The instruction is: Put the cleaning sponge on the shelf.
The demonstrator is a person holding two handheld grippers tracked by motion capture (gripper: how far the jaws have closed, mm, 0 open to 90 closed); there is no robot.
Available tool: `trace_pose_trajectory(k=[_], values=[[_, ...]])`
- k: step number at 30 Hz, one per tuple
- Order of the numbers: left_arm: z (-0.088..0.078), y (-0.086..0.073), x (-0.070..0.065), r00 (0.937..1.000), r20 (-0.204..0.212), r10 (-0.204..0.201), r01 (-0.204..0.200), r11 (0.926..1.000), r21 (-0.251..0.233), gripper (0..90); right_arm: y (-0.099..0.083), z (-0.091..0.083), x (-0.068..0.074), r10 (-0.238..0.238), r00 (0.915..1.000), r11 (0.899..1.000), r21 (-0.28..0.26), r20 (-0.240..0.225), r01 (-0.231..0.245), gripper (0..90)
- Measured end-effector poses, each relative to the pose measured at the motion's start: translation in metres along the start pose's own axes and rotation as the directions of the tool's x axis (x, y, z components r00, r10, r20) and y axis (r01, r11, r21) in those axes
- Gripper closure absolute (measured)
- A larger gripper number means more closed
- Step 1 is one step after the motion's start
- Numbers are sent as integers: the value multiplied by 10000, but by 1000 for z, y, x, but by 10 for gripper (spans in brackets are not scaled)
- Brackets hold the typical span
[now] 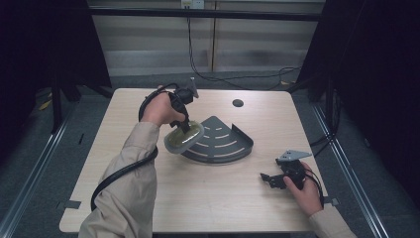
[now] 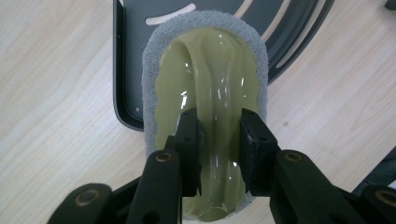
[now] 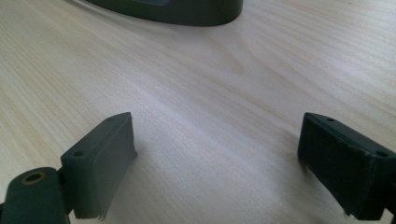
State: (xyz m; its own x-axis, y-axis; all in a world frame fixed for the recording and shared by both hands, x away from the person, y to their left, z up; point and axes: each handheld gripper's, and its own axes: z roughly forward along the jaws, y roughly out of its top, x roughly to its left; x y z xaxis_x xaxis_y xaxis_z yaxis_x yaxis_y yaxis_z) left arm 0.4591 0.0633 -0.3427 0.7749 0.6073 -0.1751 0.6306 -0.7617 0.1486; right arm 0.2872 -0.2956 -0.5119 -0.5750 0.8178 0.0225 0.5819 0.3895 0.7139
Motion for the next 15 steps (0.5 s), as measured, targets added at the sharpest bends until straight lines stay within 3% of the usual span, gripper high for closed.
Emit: trace_pose_trajectory(k=[15], values=[[6,14,6,10000,-15,-64,64,9998,-178,715,0,0,0,-10,10000,10000,-1,2,10,107]])
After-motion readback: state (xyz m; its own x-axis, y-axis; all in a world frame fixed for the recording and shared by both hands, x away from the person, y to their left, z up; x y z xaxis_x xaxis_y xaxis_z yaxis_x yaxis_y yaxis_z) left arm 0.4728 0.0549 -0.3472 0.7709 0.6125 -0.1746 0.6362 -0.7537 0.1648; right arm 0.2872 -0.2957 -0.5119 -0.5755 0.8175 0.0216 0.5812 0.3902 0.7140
